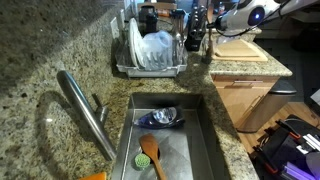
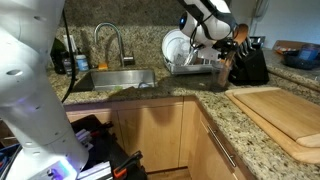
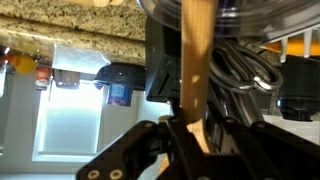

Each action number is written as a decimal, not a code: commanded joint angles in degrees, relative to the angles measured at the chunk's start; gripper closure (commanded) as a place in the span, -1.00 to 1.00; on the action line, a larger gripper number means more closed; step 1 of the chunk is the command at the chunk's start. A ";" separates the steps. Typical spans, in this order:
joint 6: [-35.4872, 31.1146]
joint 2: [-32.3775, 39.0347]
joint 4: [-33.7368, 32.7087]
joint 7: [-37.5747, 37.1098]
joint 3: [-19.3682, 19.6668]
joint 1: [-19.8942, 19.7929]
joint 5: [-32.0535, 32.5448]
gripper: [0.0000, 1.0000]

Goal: Turn off the faucet of the sink. Pick up the wooden spoon from the cup and put it on the wooden board.

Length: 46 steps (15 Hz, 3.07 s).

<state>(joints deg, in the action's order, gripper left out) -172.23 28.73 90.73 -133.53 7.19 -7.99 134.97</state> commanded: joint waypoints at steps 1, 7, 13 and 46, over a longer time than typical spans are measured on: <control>4.36 -3.90 1.30 10.71 3.89 2.85 -8.21 0.86; 10.62 -12.36 0.96 23.56 6.24 3.83 -24.81 0.86; 20.01 -22.21 5.87 52.13 6.20 -2.54 -50.02 0.86; 63.33 12.05 -22.45 83.58 11.39 -23.18 -145.17 0.86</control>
<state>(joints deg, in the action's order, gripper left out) -117.92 34.08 78.99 -48.83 19.43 -28.20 -3.92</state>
